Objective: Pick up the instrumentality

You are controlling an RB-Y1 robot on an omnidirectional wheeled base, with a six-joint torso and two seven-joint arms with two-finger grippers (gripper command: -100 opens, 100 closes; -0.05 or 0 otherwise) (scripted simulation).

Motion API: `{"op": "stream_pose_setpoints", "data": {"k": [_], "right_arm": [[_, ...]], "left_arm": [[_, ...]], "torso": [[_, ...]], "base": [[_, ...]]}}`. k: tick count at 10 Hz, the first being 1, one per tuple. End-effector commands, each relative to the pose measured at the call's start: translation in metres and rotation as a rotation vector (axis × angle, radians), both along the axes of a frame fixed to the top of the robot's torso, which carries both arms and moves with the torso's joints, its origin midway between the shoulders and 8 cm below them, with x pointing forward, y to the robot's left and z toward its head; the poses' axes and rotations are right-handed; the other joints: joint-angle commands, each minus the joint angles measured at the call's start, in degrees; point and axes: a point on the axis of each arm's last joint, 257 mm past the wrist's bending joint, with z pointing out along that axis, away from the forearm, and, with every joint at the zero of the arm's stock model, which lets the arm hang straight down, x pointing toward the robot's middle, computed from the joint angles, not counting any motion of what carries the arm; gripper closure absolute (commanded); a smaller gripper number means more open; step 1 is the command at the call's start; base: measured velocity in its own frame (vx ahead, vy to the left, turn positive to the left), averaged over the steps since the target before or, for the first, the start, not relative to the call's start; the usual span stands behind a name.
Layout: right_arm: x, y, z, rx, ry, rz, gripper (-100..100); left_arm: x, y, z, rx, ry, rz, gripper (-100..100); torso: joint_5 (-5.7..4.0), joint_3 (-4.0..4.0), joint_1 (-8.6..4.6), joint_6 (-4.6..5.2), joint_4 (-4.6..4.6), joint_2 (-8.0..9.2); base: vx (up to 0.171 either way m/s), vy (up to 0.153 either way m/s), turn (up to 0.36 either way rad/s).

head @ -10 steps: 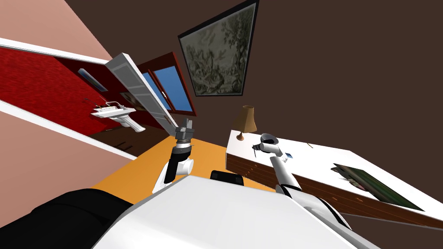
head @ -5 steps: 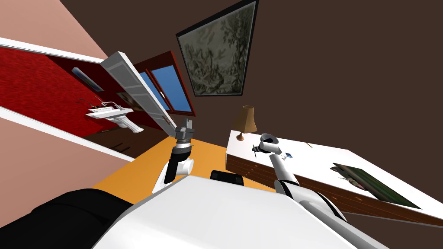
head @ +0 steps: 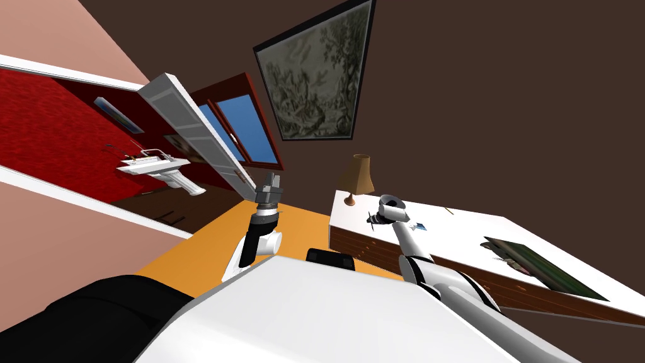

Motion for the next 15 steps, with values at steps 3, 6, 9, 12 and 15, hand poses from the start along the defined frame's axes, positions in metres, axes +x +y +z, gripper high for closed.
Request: {"op": "stream_pose_setpoints", "data": {"k": [3, 6, 9, 12, 15], "right_arm": [[-0.018, 0.002, -0.005, 0.043, 0.089, -0.065, -100], [-0.035, 0.004, -0.008, 0.084, 0.176, -0.132, -100], [-0.053, 0.007, -0.009, 0.121, 0.264, -0.199, -100], [-0.054, 0.007, -0.009, 0.123, 0.271, -0.203, 0], [-0.066, 0.007, -0.029, 0.121, 0.271, -0.192, -100]], "left_arm": [[0.0, 0.0, 0.0, 0.0, 0.0, 0.0, 0], [0.0, 0.0, 0.0, 0.0, 0.0, 0.0, 0], [0.0, 0.0, 0.0, 0.0, 0.0, 0.0, 0], [0.0, 0.0, 0.0, 0.0, 0.0, 0.0, 0], [0.0, 0.0, 0.0, 0.0, 0.0, 0.0, 0]], "torso": [[0.0, 0.01, -0.01, 0.0, 0.0, 0.01], [0.0, 0.01, 0.0, 0.0, 0.0, 0.02], [0.0, 0.01, -0.02, 0.0, 0.0, 0.02], [-0.01, 0.04, -0.04, 0.0, 0.01, 0.07], [-0.01, -0.01, 0.0, 0.01, -0.01, 0.0]], "base": [[0.016, 0.013, -0.021], [0.016, 0.016, -0.027], [0.016, 0.013, -0.023], [0.003, 0.003, -0.004], [0.023, 0.018, -0.055]]}}
